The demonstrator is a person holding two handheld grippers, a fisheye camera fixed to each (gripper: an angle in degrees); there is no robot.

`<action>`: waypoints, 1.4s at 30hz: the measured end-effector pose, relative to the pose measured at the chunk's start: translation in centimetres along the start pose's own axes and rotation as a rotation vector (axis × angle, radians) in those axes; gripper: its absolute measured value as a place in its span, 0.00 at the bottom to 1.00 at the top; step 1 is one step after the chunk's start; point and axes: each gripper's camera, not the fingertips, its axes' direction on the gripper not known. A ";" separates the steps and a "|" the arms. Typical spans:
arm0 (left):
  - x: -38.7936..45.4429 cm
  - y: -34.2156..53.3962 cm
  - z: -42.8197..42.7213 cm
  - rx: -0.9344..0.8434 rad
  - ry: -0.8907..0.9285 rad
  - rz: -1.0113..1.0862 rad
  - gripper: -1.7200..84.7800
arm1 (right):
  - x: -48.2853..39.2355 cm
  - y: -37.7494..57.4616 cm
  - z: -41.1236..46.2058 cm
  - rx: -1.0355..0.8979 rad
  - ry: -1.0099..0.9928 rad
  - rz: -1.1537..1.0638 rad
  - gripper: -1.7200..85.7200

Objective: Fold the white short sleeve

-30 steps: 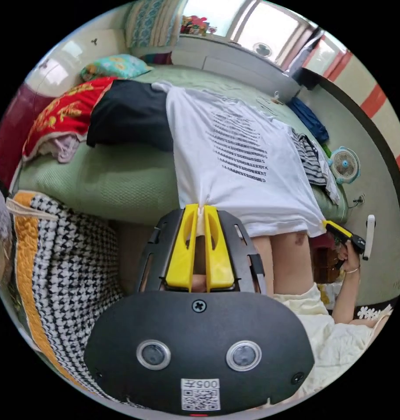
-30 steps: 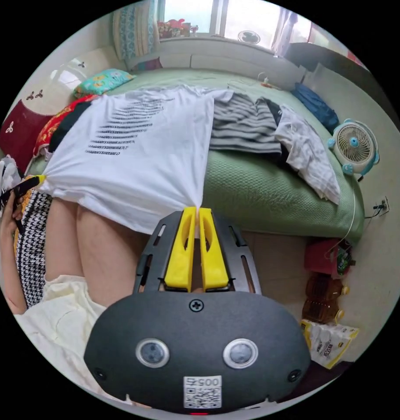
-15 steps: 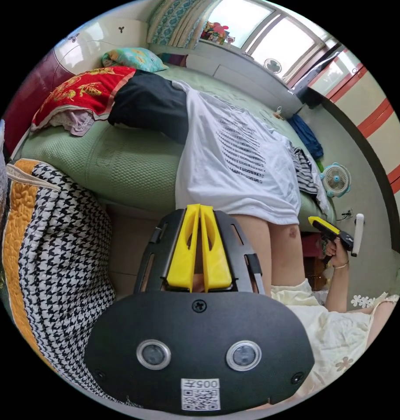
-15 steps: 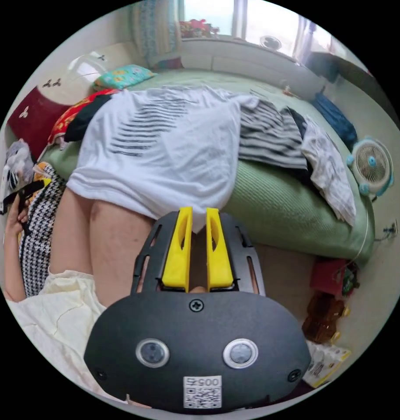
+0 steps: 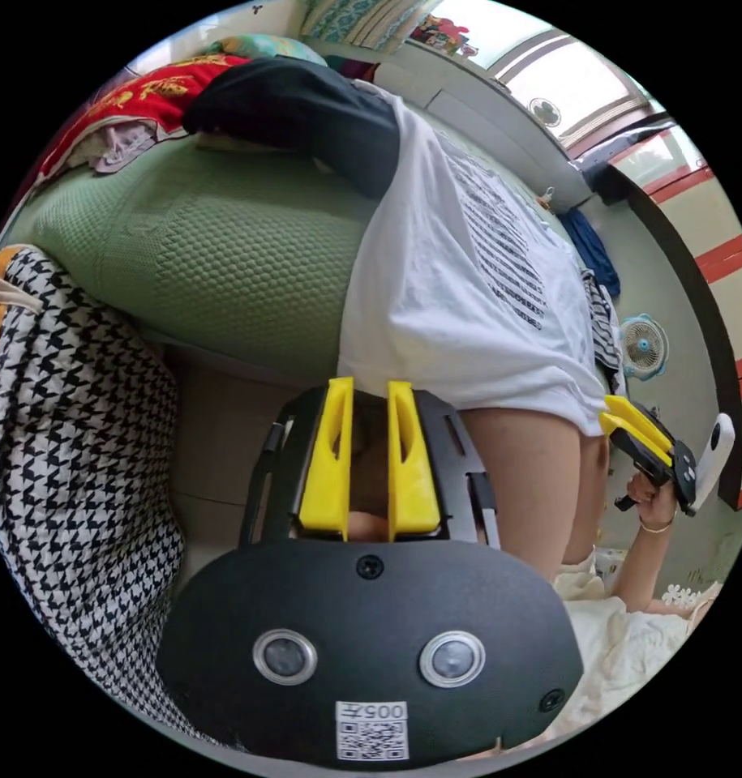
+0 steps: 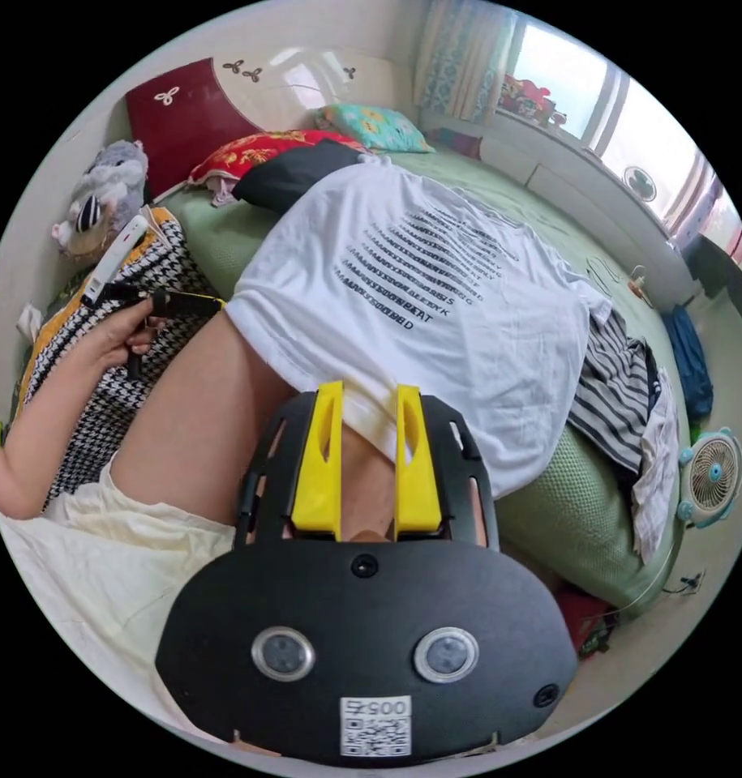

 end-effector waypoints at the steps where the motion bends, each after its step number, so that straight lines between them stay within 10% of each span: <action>1: 0.5 -0.1 0.4 -0.005 0.000 0.015 0.05 | 0.2 -0.1 0.0 0.000 -0.001 0.019 0.09; 12: 8.2 4.0 -5.5 -0.049 -0.294 0.057 0.01 | 0.7 -0.3 -2.9 -0.279 -0.160 0.095 0.01; 23: 30.7 -7.1 -6.2 0.255 -0.195 0.272 0.01 | 3.4 -8.2 -9.8 -0.019 -0.065 0.395 0.01; 33: 34.4 -18.4 -12.4 0.463 -0.197 0.196 0.01 | 8.1 -17.9 -10.0 -0.015 0.055 0.472 0.01; 42: 30.3 -30.7 5.7 -0.024 -0.267 0.111 0.01 | 9.5 -31.6 -8.3 0.041 0.146 0.576 0.01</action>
